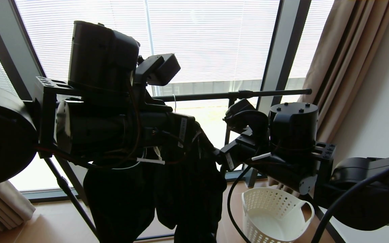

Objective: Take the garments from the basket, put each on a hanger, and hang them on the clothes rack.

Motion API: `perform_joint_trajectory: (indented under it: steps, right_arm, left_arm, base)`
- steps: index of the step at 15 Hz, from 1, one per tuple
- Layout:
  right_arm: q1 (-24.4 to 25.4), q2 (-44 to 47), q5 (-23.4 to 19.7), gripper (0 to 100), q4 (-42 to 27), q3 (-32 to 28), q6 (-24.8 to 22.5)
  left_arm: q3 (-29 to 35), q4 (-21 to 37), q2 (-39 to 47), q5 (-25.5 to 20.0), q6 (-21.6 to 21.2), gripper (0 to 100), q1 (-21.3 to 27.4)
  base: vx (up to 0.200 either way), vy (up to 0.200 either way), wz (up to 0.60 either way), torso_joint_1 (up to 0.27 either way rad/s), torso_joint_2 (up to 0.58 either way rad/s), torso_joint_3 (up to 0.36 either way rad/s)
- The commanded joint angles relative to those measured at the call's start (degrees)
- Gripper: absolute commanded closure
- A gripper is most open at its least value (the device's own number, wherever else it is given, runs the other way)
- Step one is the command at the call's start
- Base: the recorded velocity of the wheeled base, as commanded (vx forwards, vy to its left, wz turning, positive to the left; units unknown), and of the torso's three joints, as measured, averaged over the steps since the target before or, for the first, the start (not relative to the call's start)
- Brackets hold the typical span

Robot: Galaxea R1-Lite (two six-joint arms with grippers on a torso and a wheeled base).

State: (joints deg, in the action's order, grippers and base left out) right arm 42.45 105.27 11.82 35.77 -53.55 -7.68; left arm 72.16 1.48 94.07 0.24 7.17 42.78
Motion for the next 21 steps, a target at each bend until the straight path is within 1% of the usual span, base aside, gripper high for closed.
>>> perform_joint_trajectory:
  steps: [1, 4, 8, 10, 11, 13, 14, 15, 16, 17, 18, 19, 20, 21]
  right_arm:
    - [-0.17, 0.12, -0.05, 100, 0.27, 0.91, 0.12]
    - [-1.31, -0.06, -0.57, 100, 0.62, 2.40, 0.47]
    - [-3.78, -1.73, -0.66, 100, 0.88, 4.33, 0.82]
    - [-4.65, -3.75, -0.66, 100, 2.47, 6.44, 2.41]
    - [-5.18, -5.86, -0.57, 100, 4.14, 8.64, 5.13]
    - [-6.50, -8.32, -0.66, 100, 4.57, 11.28, 5.83]
    - [-7.20, -9.55, -0.84, 100, 4.57, 12.16, 5.83]
    - [-7.82, -10.34, -0.84, 100, 4.75, 12.68, 6.63]
    - [-8.17, -11.13, -0.75, 100, 5.45, 13.48, 8.21]
    - [-9.14, -11.93, -0.66, 100, 6.68, 14.88, 10.14]
    - [-10.37, -12.28, -0.93, 100, 7.83, 15.58, 10.67]
    - [-11.77, -12.37, -1.19, 100, 8.27, 15.50, 10.32]
    - [-12.21, -12.45, -1.37, 100, 8.18, 15.15, 10.32]
    - [-12.39, -12.63, -1.37, 100, 8.09, 14.71, 10.23]
  left_arm:
    - [-0.09, 0.02, -0.21, -0.07, 0.04, 100, 0.03]
    - [-0.44, 0.02, -0.21, -0.16, 0.04, 100, -0.06]
    - [-3.16, -0.24, -0.73, -0.60, 0.13, 100, -1.38]
    - [-4.74, -0.77, -0.38, -4.02, 0.21, 100, -2.87]
    - [-6.77, -1.91, -0.03, -7.54, 0.13, 100, -3.58]
    - [-7.73, -4.11, 1.64, -8.42, -0.05, 100, -3.49]
    - [-7.82, -4.29, 1.99, -9.03, 0.04, 100, -3.23]
    - [-8.70, -4.38, 2.25, -10.35, -0.14, 0, -3.23]
    - [-9.75, -4.38, 1.99, -10.88, -0.31, 0, -3.05]
    - [-13.09, -4.55, 1.29, -10.88, -2.16, 0, -2.79]
    - [-16.17, -4.90, -0.38, -10.88, -5.32, 0, -2.87]
    - [-19.07, -5.52, -1.70, -10.70, -7.43, 0, -3.05]
    - [-20.04, -6.48, -2.05, -10.70, -7.61, 0, -3.31]
    - [-21.36, -10.09, -1.97, -10.35, -7.43, 0, -3.93]
  base:
    - [0.000, 0.000, 0.00, 0.000, 0.00, 0.000]
    - [0.000, 0.000, 0.00, 0.000, 0.00, 0.000]
    - [0.000, 0.000, 0.00, 0.000, 0.00, 0.000]
    - [0.000, 0.000, 0.00, 0.000, 0.00, 0.000]
    - [0.000, 0.000, 0.00, 0.000, 0.00, 0.000]
    - [0.000, 0.000, 0.00, 0.000, 0.00, 0.000]
    - [0.000, 0.000, 0.00, 0.000, 0.00, 0.000]
    - [0.000, 0.000, 0.00, 0.000, 0.00, 0.000]
    - [0.000, 0.000, 0.00, 0.000, 0.00, 0.000]
    - [0.000, 0.000, 0.00, 0.000, 0.00, 0.000]
    - [0.000, 0.000, 0.00, 0.000, 0.00, 0.000]
    - [0.000, 0.000, 0.00, 0.000, 0.00, 0.000]
    - [0.000, 0.000, 0.00, 0.000, 0.00, 0.000]
    - [0.000, 0.000, 0.00, 0.000, 0.00, 0.000]
